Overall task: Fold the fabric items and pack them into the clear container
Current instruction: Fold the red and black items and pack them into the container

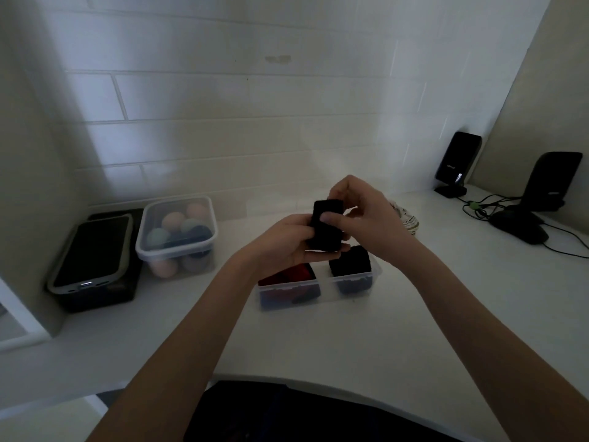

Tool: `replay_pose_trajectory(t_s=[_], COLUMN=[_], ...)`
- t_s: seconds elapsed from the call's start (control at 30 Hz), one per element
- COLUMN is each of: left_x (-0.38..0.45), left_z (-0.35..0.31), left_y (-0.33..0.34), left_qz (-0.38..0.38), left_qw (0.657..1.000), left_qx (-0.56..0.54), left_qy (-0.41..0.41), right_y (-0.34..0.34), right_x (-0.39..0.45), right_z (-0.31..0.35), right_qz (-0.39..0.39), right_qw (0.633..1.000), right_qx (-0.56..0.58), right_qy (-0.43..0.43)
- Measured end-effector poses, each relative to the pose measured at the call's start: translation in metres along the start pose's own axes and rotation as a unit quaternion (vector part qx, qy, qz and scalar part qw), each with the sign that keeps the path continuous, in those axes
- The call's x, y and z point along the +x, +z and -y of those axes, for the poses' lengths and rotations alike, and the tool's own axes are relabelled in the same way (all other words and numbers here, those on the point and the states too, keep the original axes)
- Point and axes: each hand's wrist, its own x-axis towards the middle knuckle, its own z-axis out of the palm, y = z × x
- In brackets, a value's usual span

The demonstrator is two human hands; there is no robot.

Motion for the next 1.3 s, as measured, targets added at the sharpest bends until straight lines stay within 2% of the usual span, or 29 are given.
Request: replay_pose_trajectory(t_s=[0.07, 0.1, 0.13, 0.2, 0.27, 0.33, 0.47, 0.6, 0.7, 0.9, 1.07, 1.3], left_x=[0.0, 0.0, 0.0, -0.001, 0.0, 0.001, 0.0, -0.002, 0.0, 0.0, -0.005, -0.006], left_z=[-0.002, -0.002, -0.002, 0.0, 0.001, 0.003, 0.007, 0.008, 0.009, 0.009, 0.01, 0.014], left_y=[0.0, 0.0, -0.001, -0.004, -0.007, -0.008, -0.007, -0.005, -0.006, -0.02, -0.03, -0.022], left_qz=[-0.011, -0.023, -0.04, -0.081, -0.124, -0.147, -0.158, -0.176, -0.174, -0.148, -0.137, -0.06], left_qw=[0.999, 1.0, 0.997, 0.961, 0.926, 0.899, 0.871, 0.831, 0.814, 0.82, 0.812, 0.784], left_qx=[-0.035, -0.011, 0.062, 0.243, 0.326, 0.372, 0.398, 0.44, 0.457, 0.494, 0.53, 0.603], left_qy=[-0.002, 0.01, 0.034, 0.101, 0.146, 0.177, 0.24, 0.292, 0.312, 0.248, 0.202, 0.135], right_y=[-0.001, -0.002, -0.002, -0.002, -0.001, -0.002, -0.007, -0.006, -0.007, -0.011, 0.002, 0.017], right_x=[0.0, 0.0, 0.0, -0.001, -0.002, -0.002, 0.002, 0.006, 0.009, 0.01, 0.005, -0.007], right_z=[0.001, 0.002, 0.002, 0.004, 0.005, 0.005, -0.003, -0.011, -0.013, -0.019, -0.021, -0.039], right_qz=[-0.017, -0.028, -0.035, -0.031, -0.015, -0.008, 0.055, 0.136, 0.193, 0.199, 0.199, 0.176], right_qw=[1.0, 0.999, 0.999, 0.999, 0.999, 0.996, 0.989, 0.977, 0.966, 0.965, 0.967, 0.953], right_qx=[0.022, 0.03, 0.035, 0.029, 0.037, 0.079, 0.056, 0.014, 0.023, 0.04, -0.087, -0.226], right_qy=[0.004, 0.007, 0.007, -0.003, -0.005, 0.034, 0.122, 0.166, 0.173, 0.168, 0.136, 0.093])
